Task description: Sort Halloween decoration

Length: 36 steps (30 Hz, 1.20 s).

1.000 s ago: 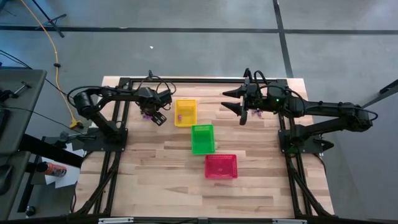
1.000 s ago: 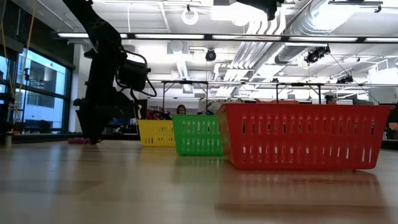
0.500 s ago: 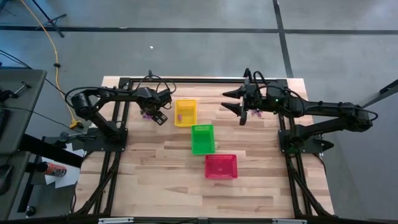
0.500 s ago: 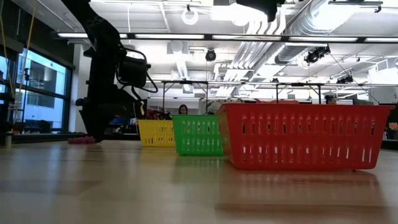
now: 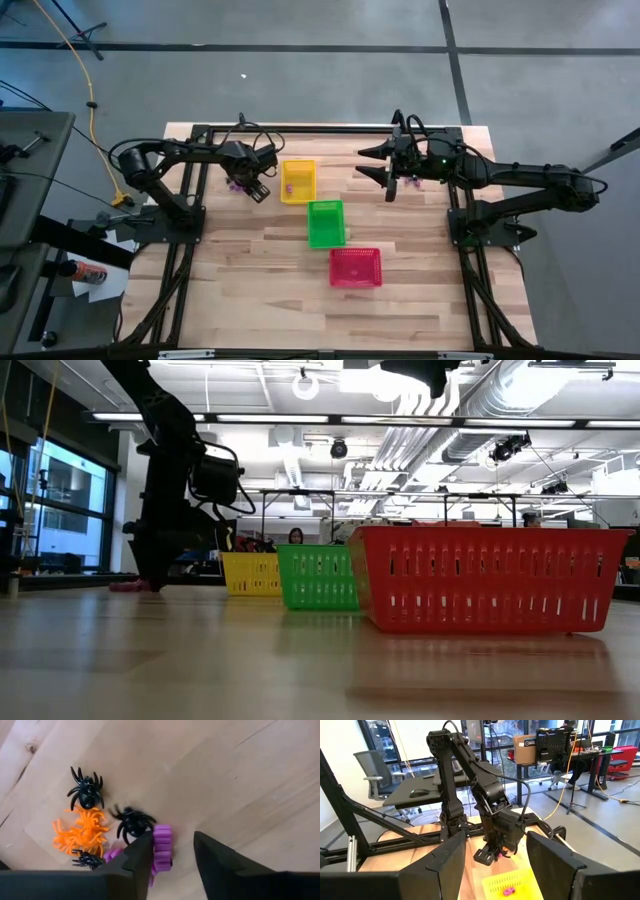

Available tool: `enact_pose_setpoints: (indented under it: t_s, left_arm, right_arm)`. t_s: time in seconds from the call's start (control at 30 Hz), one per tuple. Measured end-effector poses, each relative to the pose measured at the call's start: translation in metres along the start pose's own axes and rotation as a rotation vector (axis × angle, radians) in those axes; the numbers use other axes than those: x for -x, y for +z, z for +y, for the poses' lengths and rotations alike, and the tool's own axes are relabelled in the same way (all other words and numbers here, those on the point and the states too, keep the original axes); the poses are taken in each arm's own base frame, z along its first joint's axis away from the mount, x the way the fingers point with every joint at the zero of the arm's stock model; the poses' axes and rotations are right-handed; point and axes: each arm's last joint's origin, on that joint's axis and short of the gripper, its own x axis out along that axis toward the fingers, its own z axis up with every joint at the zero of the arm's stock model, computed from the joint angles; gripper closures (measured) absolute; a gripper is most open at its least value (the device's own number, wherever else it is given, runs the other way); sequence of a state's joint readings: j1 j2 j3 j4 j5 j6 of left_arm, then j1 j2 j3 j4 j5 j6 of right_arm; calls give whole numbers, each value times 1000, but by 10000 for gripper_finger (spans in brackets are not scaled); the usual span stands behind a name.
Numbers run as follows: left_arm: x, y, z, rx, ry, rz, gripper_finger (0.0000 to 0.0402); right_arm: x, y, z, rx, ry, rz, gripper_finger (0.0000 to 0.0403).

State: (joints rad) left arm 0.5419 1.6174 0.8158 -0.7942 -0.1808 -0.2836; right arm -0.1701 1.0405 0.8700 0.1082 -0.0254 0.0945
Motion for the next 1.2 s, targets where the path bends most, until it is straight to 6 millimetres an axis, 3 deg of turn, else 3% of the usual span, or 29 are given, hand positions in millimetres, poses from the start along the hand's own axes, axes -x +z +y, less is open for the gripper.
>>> enact_pose_setpoints:
  t_s: [0.23, 0.43, 0.57, 0.7, 0.97, 1.07, 1.2]
  left_arm:
    - [4, -3, 2, -8, 9, 4, 389]
    - [24, -8, 7, 7, -49, -70, 387]
    - [55, -13, 12, 35, -143, -190, 397]
    - [101, -14, 15, 40, -311, -462, 396]
    - [206, -26, -6, -167, -823, -1283, 396]
    - [228, -40, -24, -310, -897, -1464, 396]
    - [235, -56, -48, -476, -876, -1537, 396]
  right_arm:
    - [0, 0, 0, 24, 0, 0, 199]
    - [0, 0, 0, 24, 0, 3, 199]
    - [0, 0, 0, 43, 0, 3, 199]
    - [0, 1, 0, 75, 0, -7, 199]
    - [0, 4, 0, 46, 5, -39, 199]
    - [0, 4, 1, -7, 16, -39, 199]
    - [0, 5, 2, -33, 63, -44, 199]
